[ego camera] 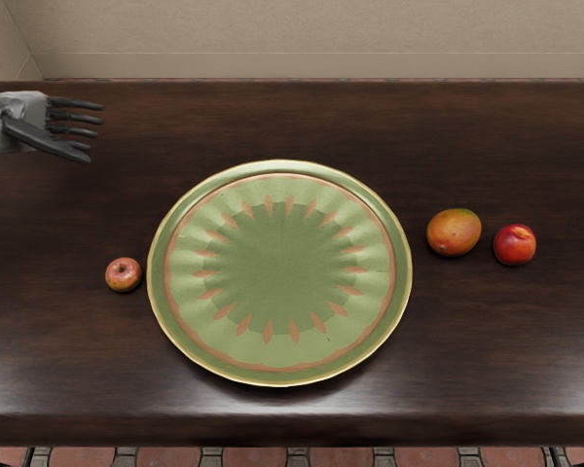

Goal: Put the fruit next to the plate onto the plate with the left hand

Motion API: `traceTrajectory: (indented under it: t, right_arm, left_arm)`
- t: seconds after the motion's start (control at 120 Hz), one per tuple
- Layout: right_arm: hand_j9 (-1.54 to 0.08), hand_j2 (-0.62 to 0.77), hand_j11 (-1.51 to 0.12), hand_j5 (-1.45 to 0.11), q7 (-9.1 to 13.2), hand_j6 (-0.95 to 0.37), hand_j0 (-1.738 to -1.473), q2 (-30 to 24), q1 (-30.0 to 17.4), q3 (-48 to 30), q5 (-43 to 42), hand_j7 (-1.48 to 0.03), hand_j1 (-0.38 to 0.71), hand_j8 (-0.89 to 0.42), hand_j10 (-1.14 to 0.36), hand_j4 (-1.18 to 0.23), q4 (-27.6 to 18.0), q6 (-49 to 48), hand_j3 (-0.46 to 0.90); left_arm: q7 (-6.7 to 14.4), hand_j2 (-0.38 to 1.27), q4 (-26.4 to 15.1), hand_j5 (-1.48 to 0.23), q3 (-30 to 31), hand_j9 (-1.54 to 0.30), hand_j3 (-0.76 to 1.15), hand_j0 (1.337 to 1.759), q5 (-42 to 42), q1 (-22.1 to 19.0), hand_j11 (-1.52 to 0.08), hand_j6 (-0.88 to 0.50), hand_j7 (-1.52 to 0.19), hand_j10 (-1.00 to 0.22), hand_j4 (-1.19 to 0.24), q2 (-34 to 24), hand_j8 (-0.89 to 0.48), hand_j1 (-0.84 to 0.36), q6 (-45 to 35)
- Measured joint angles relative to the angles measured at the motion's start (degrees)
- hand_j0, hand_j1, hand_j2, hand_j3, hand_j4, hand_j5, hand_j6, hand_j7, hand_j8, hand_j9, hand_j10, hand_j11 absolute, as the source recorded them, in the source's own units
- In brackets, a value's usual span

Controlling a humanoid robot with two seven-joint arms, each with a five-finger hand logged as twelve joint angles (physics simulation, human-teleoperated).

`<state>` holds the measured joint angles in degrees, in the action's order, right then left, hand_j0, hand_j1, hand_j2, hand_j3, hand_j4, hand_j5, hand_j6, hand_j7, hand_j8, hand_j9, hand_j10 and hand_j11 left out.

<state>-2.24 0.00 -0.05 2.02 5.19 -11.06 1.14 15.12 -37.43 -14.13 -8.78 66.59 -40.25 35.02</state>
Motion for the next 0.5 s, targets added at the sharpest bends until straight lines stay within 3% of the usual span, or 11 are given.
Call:
traceTrajectory:
  t: [0.15, 0.3, 0.4, 0.5]
  right_arm:
    - [-0.04, -0.01, -0.04, -0.04, 0.02, -0.03, -1.658, 0.0, 0.0, -0.07, 0.05, -0.04, -0.31, -0.03, -0.03, -0.03, 0.09, 0.06, 0.0]
    - [-0.04, -0.01, -0.04, -0.04, 0.48, -0.03, -1.658, 0.0, -1.23, 0.06, 0.08, -0.04, -0.31, -0.03, -0.03, -0.03, 0.04, 0.09, 0.0]
    - [-0.04, -0.01, -0.04, -0.04, 0.59, -0.03, -1.658, 0.0, -1.56, 0.07, 0.08, -0.04, -0.31, -0.03, -0.03, -0.03, 0.02, 0.1, 0.0]
    - [-0.04, -0.01, -0.04, -0.04, 0.63, -0.03, -1.658, 0.0, -1.68, 0.08, 0.08, -0.04, -0.31, -0.03, -0.03, -0.03, 0.02, 0.1, 0.0]
  left_arm:
    - [0.05, 0.05, -1.05, -0.32, 0.02, -0.32, 0.0, 1.658, -0.52, -0.17, -0.32, -0.25, -0.32, -0.25, -0.25, -0.52, -0.25, 0.05, 0.0]
    - [0.35, 0.05, -3.5, -0.32, -0.04, -0.32, 0.0, 1.658, -9.83, 3.28, -0.32, -0.25, -0.32, -0.25, -0.25, -3.06, -0.25, 0.05, -0.01]
    - [0.46, 0.05, -13.96, -0.32, -0.41, -0.32, 0.0, 1.658, -17.94, 3.42, -0.32, -0.25, -0.32, -0.25, -0.25, -13.47, -0.25, 0.05, 0.01]
    - [0.53, 0.05, -24.16, -0.32, -1.08, -0.32, 0.0, 1.658, -22.8, 3.65, -0.32, -0.25, -0.32, -0.25, -0.25, -17.8, -0.25, 0.05, 0.01]
